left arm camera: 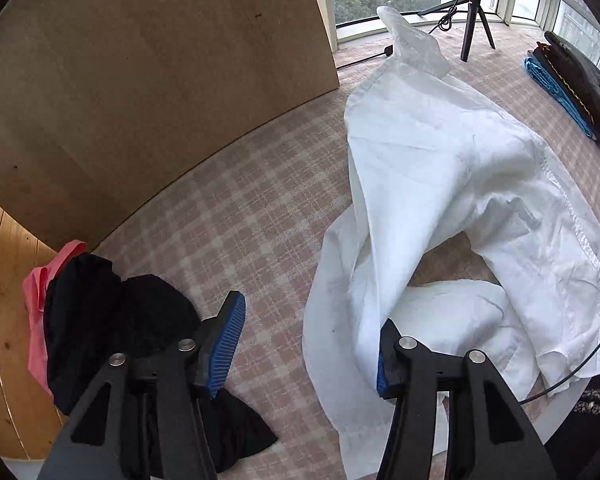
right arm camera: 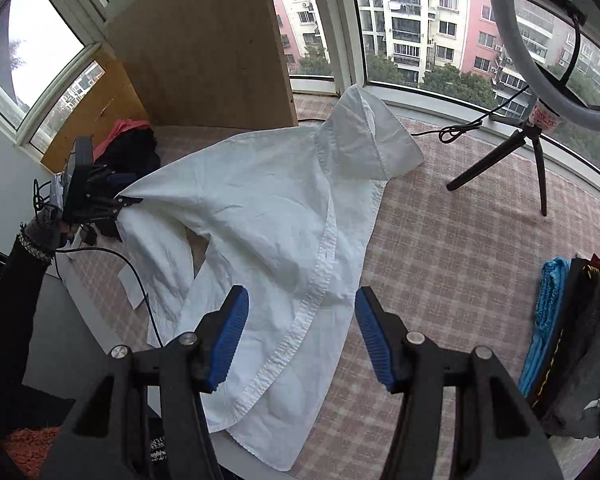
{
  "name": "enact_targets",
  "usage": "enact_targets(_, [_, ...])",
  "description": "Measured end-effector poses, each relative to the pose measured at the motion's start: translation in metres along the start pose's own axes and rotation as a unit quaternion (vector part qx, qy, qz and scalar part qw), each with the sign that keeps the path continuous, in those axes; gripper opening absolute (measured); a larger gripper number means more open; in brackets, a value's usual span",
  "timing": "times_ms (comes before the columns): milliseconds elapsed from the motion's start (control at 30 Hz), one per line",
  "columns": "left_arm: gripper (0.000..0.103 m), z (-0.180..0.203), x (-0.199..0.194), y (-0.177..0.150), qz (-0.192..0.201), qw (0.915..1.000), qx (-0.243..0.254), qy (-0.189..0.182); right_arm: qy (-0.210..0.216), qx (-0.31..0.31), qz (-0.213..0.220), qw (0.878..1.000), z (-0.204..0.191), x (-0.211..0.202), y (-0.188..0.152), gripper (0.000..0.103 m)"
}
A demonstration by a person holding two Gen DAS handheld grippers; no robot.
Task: Fold clothes
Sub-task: 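Lower the shirt onto the plaid cloth and open both grippers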
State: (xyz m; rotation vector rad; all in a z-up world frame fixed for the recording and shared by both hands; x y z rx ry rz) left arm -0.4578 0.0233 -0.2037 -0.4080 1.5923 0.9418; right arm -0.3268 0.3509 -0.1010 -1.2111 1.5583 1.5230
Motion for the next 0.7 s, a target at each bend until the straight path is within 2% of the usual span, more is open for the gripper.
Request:
enact_targets(67, [0.058, -0.002, -0.006, -0.013, 0.002, 0.9998, -0.019, -0.012, 0.005, 0.004, -0.001, 1.0, -0.004, 0.0, -0.016, 0.055])
enact_targets(233, [0.058, -0.008, 0.029, 0.002, -0.037, 0.9982, -0.015, 0.044, -0.006, 0.015, 0.002, 1.0, -0.013, 0.013, -0.032, 0.055])
enact_targets(367, [0.058, -0.005, 0.042, 0.01, -0.043, 0.9985, -0.025, 0.022, -0.014, 0.031, 0.0, 0.999, -0.017, 0.032, -0.037, 0.055])
enact_targets(467, [0.058, 0.0, 0.057, 0.012, -0.061, 0.998, -0.01, 0.011, -0.004, 0.052, -0.007, 0.999, -0.012, 0.09, 0.006, 0.055])
enact_targets(567, [0.058, -0.005, 0.063, 0.012, -0.067, 0.9977, -0.007, -0.003, -0.033, 0.046, -0.017, 0.998, -0.022, 0.154, 0.053, 0.055])
enact_targets(700, [0.058, -0.017, 0.04, 0.017, -0.018, 0.9959, -0.046, -0.076, -0.056, 0.057, -0.027, 0.996, -0.026, 0.222, 0.112, 0.055])
Point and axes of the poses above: each gripper's, at about its wrist camera, not at the fingertips, and x roughly the way its jaws point, z to its right, y to its top, the point moved 3 cm from there along x, roughly the way its jaws point, and after that the axes turned 10 degrees about -y, right-handed, at the moved point
